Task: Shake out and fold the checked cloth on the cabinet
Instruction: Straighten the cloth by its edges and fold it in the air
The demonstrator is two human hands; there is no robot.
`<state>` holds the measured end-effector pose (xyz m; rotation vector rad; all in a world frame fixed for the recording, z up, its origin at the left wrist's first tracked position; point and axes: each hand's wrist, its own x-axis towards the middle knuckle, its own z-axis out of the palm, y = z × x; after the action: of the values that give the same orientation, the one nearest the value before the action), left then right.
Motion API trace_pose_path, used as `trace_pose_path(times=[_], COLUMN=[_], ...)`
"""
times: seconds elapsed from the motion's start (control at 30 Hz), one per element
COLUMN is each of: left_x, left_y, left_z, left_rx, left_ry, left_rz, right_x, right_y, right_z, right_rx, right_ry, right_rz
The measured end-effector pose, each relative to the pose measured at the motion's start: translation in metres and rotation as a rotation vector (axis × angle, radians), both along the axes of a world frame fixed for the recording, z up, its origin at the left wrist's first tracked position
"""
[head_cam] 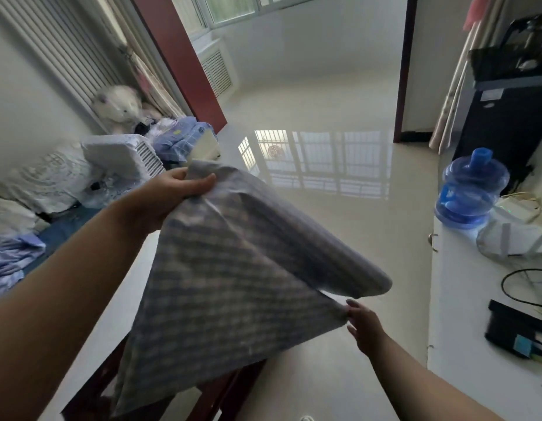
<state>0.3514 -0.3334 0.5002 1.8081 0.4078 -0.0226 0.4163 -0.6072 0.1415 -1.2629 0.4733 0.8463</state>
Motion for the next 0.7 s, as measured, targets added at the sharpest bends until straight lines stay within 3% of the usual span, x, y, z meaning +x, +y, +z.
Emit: trace_pose_path(times=[0.1, 0.2, 0.33, 0.4, 0.57, 0.7], left_x=[-0.005, -0.004, -0.002, -0.009, -0.03, -0.047], left_y=[0.002, -0.007, -0.013, -0.009, 0.03, 0.077], left_z=[0.008, 0.022, 0.041, 0.047, 0.048, 0.024], left_rx=[-0.008, 0.012, 0.061, 0.031, 0.091, 0.023], left_ry=[-0.062, -0.092, -0.097, -0.077, -0.081, 0.081], left_rz=[0.083, 0.136, 0.187, 0.198, 0.37, 0.382], right_x=[0.034, 0.06, 0.07, 0.077, 0.092, 0.089], right_y=[0.011, 0.026, 0.056, 0.066, 0.05, 0.04], right_z=[0.035, 0.058, 0.081, 0.091, 0.085, 0.082], right_rx=[-0.054, -0.016, 0.438, 0.518, 0.703, 0.834], right_ry=[-0.333, -0.401, -0.199, -0.173, -0.127, -0.029], right_rz=[0.185, 0.287, -0.038, -0.095, 0.102, 0.3])
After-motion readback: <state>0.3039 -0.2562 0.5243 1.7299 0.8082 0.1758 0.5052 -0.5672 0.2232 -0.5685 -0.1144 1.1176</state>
